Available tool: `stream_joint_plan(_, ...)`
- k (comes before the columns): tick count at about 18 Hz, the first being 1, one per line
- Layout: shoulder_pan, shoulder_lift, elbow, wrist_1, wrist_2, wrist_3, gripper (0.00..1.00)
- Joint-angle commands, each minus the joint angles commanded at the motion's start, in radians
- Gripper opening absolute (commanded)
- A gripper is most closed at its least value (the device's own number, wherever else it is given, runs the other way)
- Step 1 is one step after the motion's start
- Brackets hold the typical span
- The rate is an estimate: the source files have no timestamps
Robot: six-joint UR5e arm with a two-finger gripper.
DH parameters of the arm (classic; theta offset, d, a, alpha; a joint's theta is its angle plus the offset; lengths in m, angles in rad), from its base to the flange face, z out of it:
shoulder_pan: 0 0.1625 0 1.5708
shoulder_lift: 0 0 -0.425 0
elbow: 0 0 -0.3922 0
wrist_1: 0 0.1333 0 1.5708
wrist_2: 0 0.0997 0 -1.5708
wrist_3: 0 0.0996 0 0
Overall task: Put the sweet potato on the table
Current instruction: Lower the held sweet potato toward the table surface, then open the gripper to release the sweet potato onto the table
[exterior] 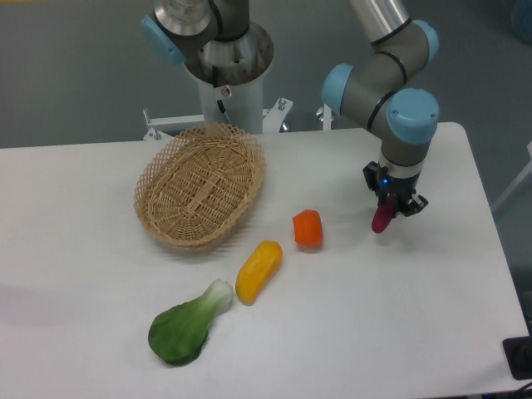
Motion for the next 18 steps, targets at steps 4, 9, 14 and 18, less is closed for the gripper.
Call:
stream_joint_plan(4,0.000,0.002,0.009,0.000,-0.003,-0.002,1.00)
stream_joint_plan(9,0.000,0.008,0.040,-0.006,-0.005,-0.008,1.00)
stream_joint_plan(14,-0.002,0.006,0.123,-0.023,0.000,-0.002,1.00)
stream_joint_plan(18,-0.002,0.003,0.164,-0.055,-0.002,-0.003,1.00)
